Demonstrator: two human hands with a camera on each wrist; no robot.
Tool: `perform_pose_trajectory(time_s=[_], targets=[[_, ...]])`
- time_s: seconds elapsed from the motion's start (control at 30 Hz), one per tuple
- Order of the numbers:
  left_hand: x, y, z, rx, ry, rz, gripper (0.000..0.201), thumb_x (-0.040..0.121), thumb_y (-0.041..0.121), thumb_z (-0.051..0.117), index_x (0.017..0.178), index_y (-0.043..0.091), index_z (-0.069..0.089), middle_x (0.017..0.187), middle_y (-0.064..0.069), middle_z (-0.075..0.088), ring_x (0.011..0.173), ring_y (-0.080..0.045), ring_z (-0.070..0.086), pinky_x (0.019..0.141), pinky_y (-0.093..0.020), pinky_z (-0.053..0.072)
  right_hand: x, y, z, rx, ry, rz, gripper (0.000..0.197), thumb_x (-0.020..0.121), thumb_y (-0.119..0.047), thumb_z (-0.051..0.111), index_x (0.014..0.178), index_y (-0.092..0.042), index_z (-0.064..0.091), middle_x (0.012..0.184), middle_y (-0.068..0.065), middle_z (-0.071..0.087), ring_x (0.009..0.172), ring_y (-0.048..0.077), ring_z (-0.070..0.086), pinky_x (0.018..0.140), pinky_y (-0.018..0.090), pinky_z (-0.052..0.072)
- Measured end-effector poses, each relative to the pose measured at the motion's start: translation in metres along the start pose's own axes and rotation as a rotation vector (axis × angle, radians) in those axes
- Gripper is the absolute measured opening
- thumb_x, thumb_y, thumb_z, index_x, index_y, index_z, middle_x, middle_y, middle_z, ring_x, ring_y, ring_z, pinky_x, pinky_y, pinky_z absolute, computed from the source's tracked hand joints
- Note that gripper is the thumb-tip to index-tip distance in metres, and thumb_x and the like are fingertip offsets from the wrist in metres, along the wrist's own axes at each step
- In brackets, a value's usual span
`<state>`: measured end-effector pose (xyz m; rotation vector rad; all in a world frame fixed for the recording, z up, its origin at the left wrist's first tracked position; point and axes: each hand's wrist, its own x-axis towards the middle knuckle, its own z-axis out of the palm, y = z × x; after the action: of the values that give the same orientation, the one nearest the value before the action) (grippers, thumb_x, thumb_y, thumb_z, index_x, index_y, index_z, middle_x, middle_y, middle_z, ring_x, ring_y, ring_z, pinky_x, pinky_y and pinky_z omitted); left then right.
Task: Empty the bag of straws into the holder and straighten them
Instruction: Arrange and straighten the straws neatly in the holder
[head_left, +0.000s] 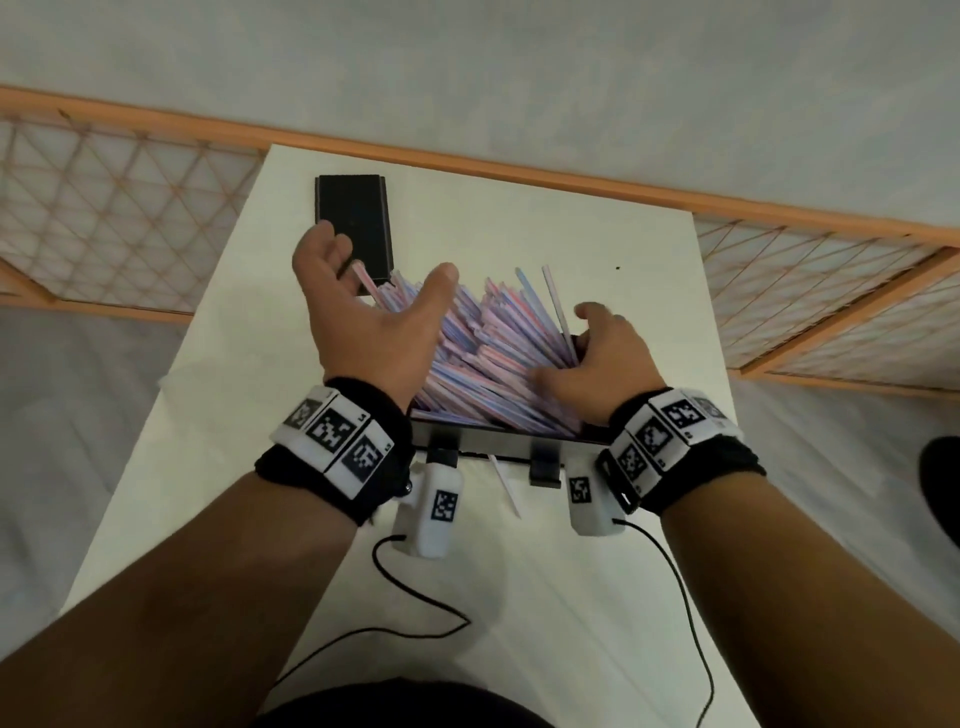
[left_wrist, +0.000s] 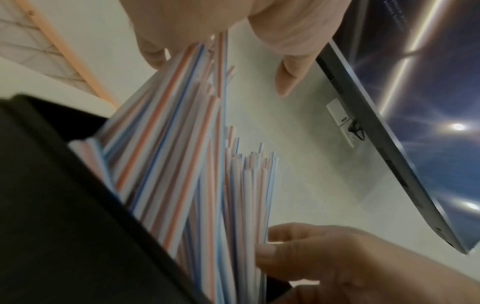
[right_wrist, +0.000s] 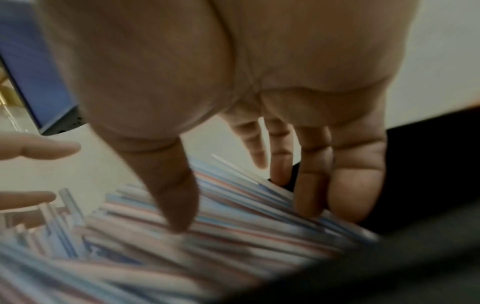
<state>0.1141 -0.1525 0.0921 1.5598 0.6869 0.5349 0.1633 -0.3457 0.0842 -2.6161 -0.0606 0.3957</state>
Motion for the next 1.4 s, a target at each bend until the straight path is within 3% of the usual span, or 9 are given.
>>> perform_pose_trajectory(time_s=[0.13, 0.27, 0.4, 0.47, 0.57, 0.67, 0.8, 1.17, 1.4], targets=[[-0.003, -0.005, 0.004, -0.169, 0.038, -0.186, 0.086, 0.074, 0.039, 0.088, 0.142, 0.025, 0.038, 0.133, 0.008, 0.047, 0.127, -0.017, 0.052, 0.105, -0.036, 0.05, -0.005, 0.0, 0.012, -0.005, -0.093, -0.158, 0.063, 0.072, -0.054, 0.078, 0.125, -0.031, 0.051, 0.112, 0.001, 0.042, 0.095, 0.018, 0.048, 0.087, 0.025, 0.041], [-0.008, -0.008, 0.002, -0.265, -0.013, -0.227, 0.075, 0.053, 0.055, 0.085, 0.115, 0.027, 0.053, 0.123, -0.002, 0.062, 0.113, -0.021, 0.065, 0.101, -0.047, 0.055, -0.011, 0.013, 0.025, 0.061, -0.005, -0.2, 0.042, 0.077, -0.047, 0.077, 0.104, -0.023, 0.055, 0.101, -0.001, 0.058, 0.091, 0.018, 0.056, 0.075, 0.025, 0.039], [-0.004, -0.007, 0.005, -0.244, -0.039, -0.233, 0.083, 0.053, 0.049, 0.087, 0.124, 0.019, 0.057, 0.124, -0.007, 0.066, 0.113, -0.026, 0.067, 0.1, -0.051, 0.055, -0.015, 0.02, 0.031, 0.114, 0.136, -0.216, 0.048, 0.074, -0.046, 0.081, 0.105, -0.019, 0.058, 0.103, -0.001, 0.058, 0.092, 0.016, 0.055, 0.079, 0.025, 0.042], [0.001, -0.008, 0.004, -0.248, -0.015, -0.231, 0.077, 0.055, 0.045, 0.087, 0.122, 0.021, 0.056, 0.122, -0.004, 0.065, 0.112, -0.024, 0.067, 0.099, -0.05, 0.056, -0.02, 0.021, 0.024, 0.149, 0.264, -0.209, 0.046, 0.068, -0.045, 0.086, 0.09, -0.02, 0.054, 0.09, -0.005, 0.054, 0.079, 0.013, 0.05, 0.069, 0.022, 0.038], [0.001, -0.013, 0.0, -0.297, 0.001, -0.271, 0.09, 0.05, 0.058, 0.086, 0.124, 0.02, 0.051, 0.128, -0.008, 0.061, 0.115, -0.027, 0.066, 0.1, -0.053, 0.054, -0.03, 0.018, 0.022, 0.086, 0.045, -0.212, 0.04, 0.073, -0.051, 0.08, 0.074, -0.017, 0.059, 0.068, -0.004, 0.06, 0.062, 0.011, 0.054, 0.057, 0.023, 0.041], [-0.012, -0.023, -0.001, -0.348, -0.031, -0.311, 0.09, 0.052, 0.062, 0.086, 0.12, 0.017, 0.051, 0.125, -0.012, 0.064, 0.115, -0.033, 0.065, 0.1, -0.058, 0.052, -0.033, 0.011, 0.031, -0.048, -0.175, -0.3, 0.041, 0.08, -0.054, 0.073, 0.088, -0.015, 0.069, 0.077, 0.002, 0.067, 0.07, 0.018, 0.062, 0.068, 0.032, 0.052], [-0.022, -0.028, -0.002, -0.302, -0.063, -0.193, 0.071, 0.065, 0.057, 0.075, 0.117, 0.015, 0.051, 0.105, 0.001, 0.063, 0.098, -0.02, 0.065, 0.099, -0.055, 0.052, -0.026, 0.004, 0.04, -0.198, -0.261, -0.324, 0.038, 0.082, -0.05, 0.069, 0.105, -0.02, 0.069, 0.089, 0.0, 0.07, 0.078, 0.02, 0.066, 0.072, 0.031, 0.055], [-0.02, -0.051, -0.009, -0.175, -0.127, 0.001, 0.073, 0.074, 0.054, 0.07, 0.127, 0.01, 0.043, 0.126, -0.014, 0.059, 0.109, -0.025, 0.065, 0.098, -0.048, 0.053, 0.002, -0.025, 0.044, -0.573, -0.599, -0.141, 0.065, 0.065, -0.064, 0.076, 0.112, -0.021, 0.065, 0.099, -0.001, 0.067, 0.091, 0.021, 0.063, 0.082, 0.032, 0.054], [-0.018, -0.053, -0.009, -0.228, -0.162, 0.002, 0.073, 0.074, 0.052, 0.069, 0.127, 0.008, 0.042, 0.121, -0.011, 0.062, 0.097, -0.011, 0.067, 0.086, -0.026, 0.053, 0.015, -0.045, 0.043, -0.467, -0.834, 0.011, 0.109, 0.073, -0.049, 0.082, 0.156, -0.018, 0.019, 0.154, 0.002, 0.038, 0.13, 0.027, 0.052, 0.103, 0.041, 0.048]])
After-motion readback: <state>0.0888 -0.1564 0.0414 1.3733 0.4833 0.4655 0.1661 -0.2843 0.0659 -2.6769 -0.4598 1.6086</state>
